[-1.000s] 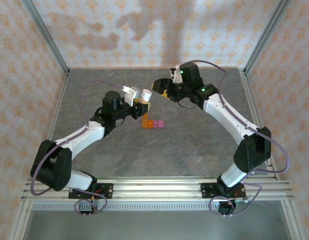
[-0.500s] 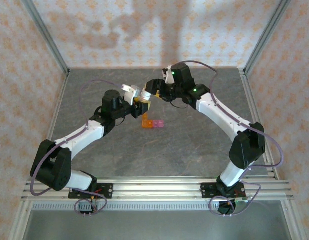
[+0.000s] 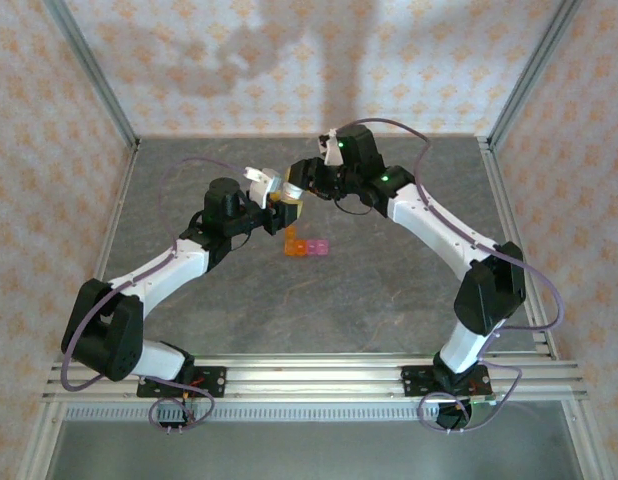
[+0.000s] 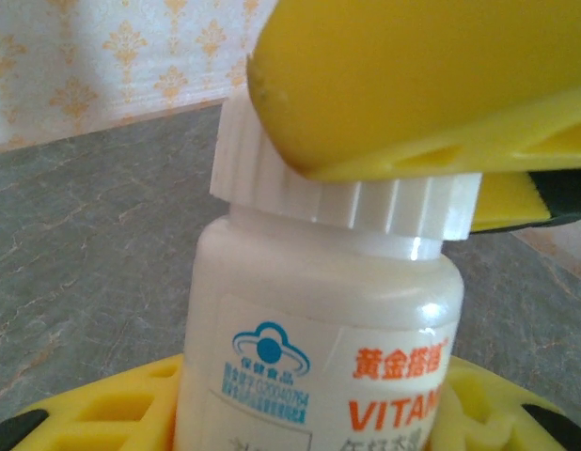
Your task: Sort the pills into containers
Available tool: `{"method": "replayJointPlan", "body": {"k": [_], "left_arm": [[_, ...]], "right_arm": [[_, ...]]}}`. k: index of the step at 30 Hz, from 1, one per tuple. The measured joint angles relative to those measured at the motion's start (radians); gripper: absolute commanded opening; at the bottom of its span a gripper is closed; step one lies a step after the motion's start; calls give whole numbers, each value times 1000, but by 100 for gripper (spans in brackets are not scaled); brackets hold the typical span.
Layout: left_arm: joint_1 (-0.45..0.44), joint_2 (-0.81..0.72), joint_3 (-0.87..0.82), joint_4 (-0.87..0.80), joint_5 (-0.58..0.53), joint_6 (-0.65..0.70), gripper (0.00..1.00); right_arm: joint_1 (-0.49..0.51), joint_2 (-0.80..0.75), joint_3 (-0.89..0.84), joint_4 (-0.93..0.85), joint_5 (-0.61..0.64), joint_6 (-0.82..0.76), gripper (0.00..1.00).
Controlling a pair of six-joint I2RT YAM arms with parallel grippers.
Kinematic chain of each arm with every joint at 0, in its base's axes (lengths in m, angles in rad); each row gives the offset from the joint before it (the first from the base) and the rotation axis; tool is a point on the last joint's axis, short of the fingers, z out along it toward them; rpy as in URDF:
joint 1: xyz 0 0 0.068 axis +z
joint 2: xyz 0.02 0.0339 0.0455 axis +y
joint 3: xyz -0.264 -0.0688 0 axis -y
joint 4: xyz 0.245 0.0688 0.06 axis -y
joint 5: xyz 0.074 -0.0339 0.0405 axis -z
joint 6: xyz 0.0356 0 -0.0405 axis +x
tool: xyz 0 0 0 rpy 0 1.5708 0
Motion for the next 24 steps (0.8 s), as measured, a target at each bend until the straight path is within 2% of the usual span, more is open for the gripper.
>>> {"method": "replayJointPlan", "body": {"k": [6,11,12,16,17,24], "left_arm": [[0,1,0,-5,0,-2,0],[-2,1,0,-5,7,-3,0],[-2,1,0,-5,11,-3,0],[-4,1,0,-5,29,-10,0],[-4,1,0,-4,29,-11,0],[-6,0,0,-7,21,-17,0]], "right_arm": [[-3,1,1,-8,-6,-71,31],[-44,15,1,-2,-142,-203,34],[-53,19,1,2,-175,-229,37],[-79,27,-6,11,-265,-297,64],[-83,26,-12,12,-273,-301,67],[-101,-70,-131,49,-218,-212,77]]}}
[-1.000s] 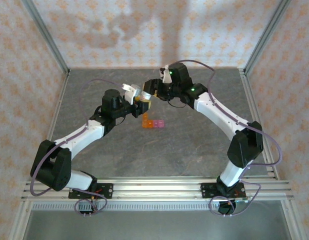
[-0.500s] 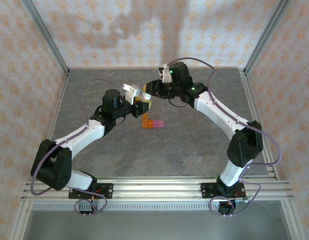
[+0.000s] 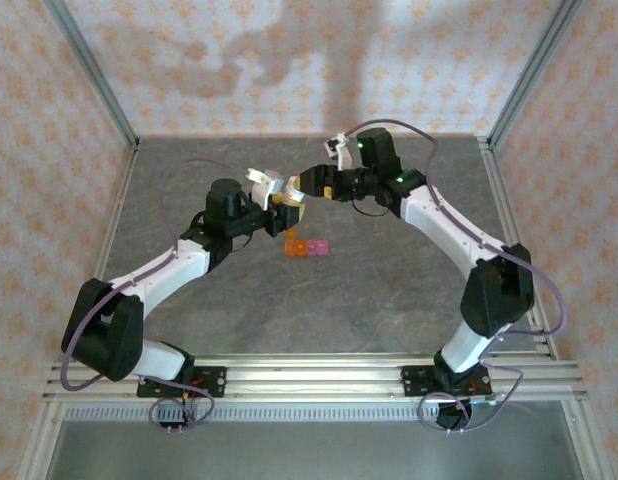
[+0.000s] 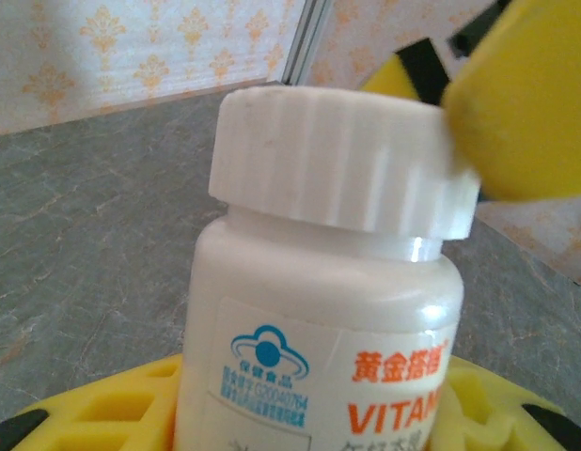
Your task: Sort the pills into containers
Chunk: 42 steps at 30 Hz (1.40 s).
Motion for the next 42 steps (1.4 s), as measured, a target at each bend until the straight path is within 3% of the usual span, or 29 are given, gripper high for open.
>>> {"method": "replayJointPlan", "body": {"k": [7,14,32,37,42], "left_arm": [[0,-1,1,-2,-27,16,0],[0,-1,8,-10,-45,23,0],[0,-1,25,-25,-45,26,0],[0,-1,36,-25,-45,26,0],[0,-1,36,-41,-45,26,0]], "right_arm": [[10,-122,-41,15,213,190,80],[64,-100,-18,-6,358,282,78],[133,3,89,-24,384,290,69],[142,25,101,-24,383,289,63],[145,43,105,-23,373,279,47]]}}
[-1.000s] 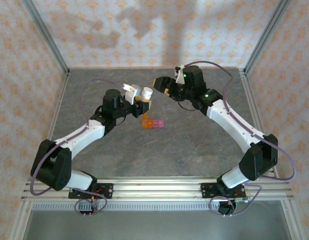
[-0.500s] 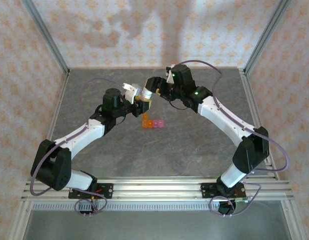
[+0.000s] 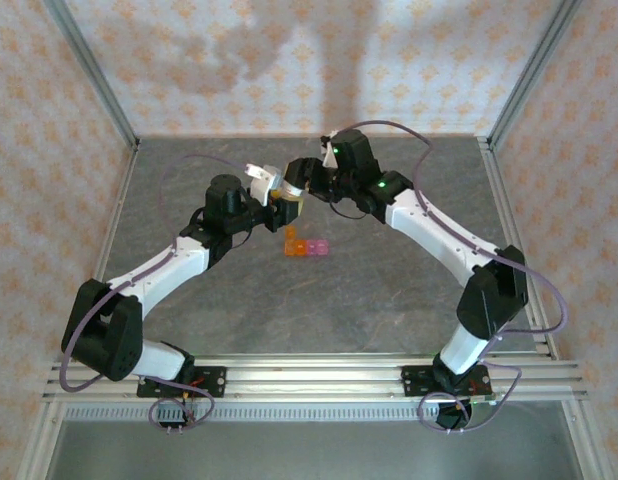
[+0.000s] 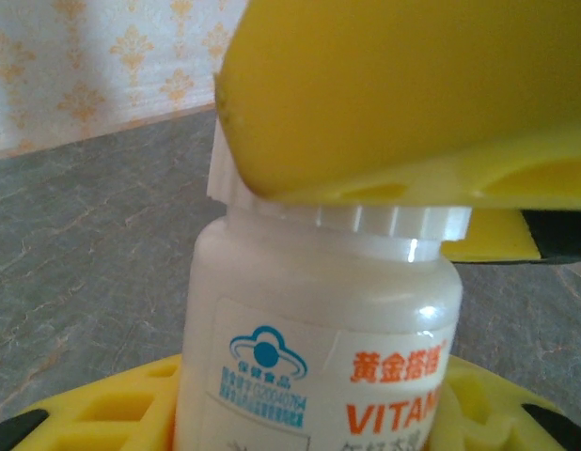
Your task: Sort the pills into containers
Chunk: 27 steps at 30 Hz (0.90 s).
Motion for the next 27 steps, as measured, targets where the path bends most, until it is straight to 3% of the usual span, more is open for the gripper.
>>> {"method": "replayJointPlan", "body": {"k": [5,10,11,15,19,27], "left_arm": [[0,0,0,-6,0,0,0],[0,0,0,-7,2,0,0],[-2,0,0,-6,2,0,0],[-2,0,0,-8,9,-2,0],[-3,-1,-2,-13,8,0,0],[-2,-11,-2,-10,8,0,0]], "right_arm": [[0,1,6,-10,8,-44,39],[-19,1,3,2,-58,-169,41],[-32,0,-8,18,-97,-208,43],[-81,-4,-78,111,-233,-289,70],[-111,-27,-157,183,-283,-281,76],[-118,-184,-291,255,-228,-163,80]]}}
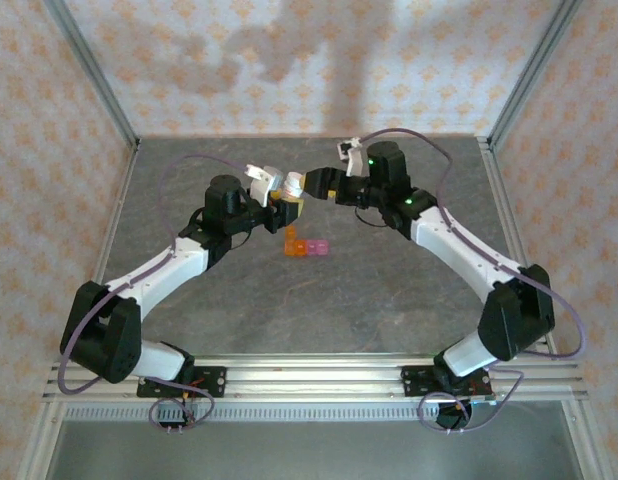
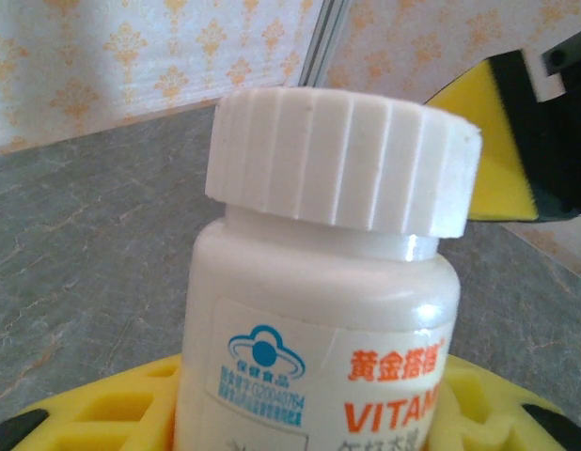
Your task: Sort the pills into containers
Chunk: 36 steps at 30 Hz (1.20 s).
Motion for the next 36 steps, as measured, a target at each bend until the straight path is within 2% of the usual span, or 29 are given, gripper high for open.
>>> {"method": "replayJointPlan", "body": {"k": [6,12,21,30,33,36], "left_arm": [[0,0,0,1,0,0,0],[0,0,0,1,0,0,0],[0,0,0,1,0,0,0],[0,0,0,0,-1,0,0],[2,-1,0,-2,-10,-1,0],[2,-1,0,-3,-10,-1,0]], "right_arm": [[5,-13,39,-41,97,84,81],[55,65,152,-88,151,109,80],[101,137,178,-122,169,130,66],[103,142,194,-125,170,120,42],[100,158,213,-137,155,72,40],[77,161,212,-124,85,-2,42]]}}
